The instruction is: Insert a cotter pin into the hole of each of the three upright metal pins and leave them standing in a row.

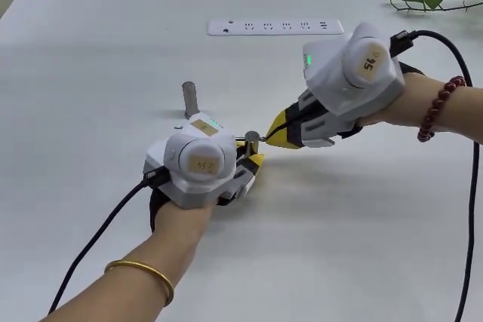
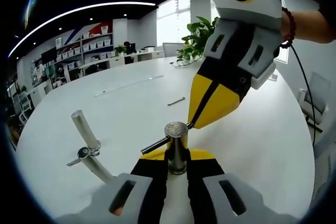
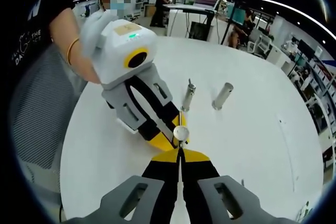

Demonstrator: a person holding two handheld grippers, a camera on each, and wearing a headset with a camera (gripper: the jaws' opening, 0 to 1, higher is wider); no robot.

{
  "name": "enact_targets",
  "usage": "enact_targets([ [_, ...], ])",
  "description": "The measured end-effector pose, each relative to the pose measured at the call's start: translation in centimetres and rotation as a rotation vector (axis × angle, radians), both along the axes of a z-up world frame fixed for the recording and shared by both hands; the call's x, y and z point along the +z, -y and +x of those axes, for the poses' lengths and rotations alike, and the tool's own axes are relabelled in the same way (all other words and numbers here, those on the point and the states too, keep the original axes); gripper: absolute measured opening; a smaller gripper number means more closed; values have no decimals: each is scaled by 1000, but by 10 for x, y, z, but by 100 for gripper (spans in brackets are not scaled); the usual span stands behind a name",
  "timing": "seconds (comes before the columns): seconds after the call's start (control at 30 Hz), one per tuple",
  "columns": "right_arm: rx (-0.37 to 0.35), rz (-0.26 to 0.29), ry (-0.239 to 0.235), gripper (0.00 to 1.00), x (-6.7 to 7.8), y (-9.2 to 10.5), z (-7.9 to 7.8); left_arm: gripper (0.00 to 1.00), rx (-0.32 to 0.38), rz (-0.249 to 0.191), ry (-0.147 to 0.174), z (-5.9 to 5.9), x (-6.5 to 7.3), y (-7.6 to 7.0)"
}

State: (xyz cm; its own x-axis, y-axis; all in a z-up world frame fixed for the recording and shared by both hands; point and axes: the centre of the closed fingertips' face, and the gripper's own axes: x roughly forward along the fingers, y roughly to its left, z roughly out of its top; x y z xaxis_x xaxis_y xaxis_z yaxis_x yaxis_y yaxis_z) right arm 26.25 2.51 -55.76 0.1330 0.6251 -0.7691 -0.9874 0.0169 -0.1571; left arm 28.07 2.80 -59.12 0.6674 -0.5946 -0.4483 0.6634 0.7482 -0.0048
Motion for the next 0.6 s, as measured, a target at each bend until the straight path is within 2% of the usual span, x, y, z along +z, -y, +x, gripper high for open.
enact_targets([
  [0.27,-13,6,-11,0,-2,0,2,10,2,0,0,0,0,0],
  [0.37,-55,25,-44,0,-2,0,2,10,5,-5,-4,0,0,0],
  [0.47,-74,37,-53,1,-3,0,2,10,5,-5,-7,0,0,0],
  [0.6,-154,80,-98,5,-2,4,4,10,-1,-1,-4,0,0,0],
])
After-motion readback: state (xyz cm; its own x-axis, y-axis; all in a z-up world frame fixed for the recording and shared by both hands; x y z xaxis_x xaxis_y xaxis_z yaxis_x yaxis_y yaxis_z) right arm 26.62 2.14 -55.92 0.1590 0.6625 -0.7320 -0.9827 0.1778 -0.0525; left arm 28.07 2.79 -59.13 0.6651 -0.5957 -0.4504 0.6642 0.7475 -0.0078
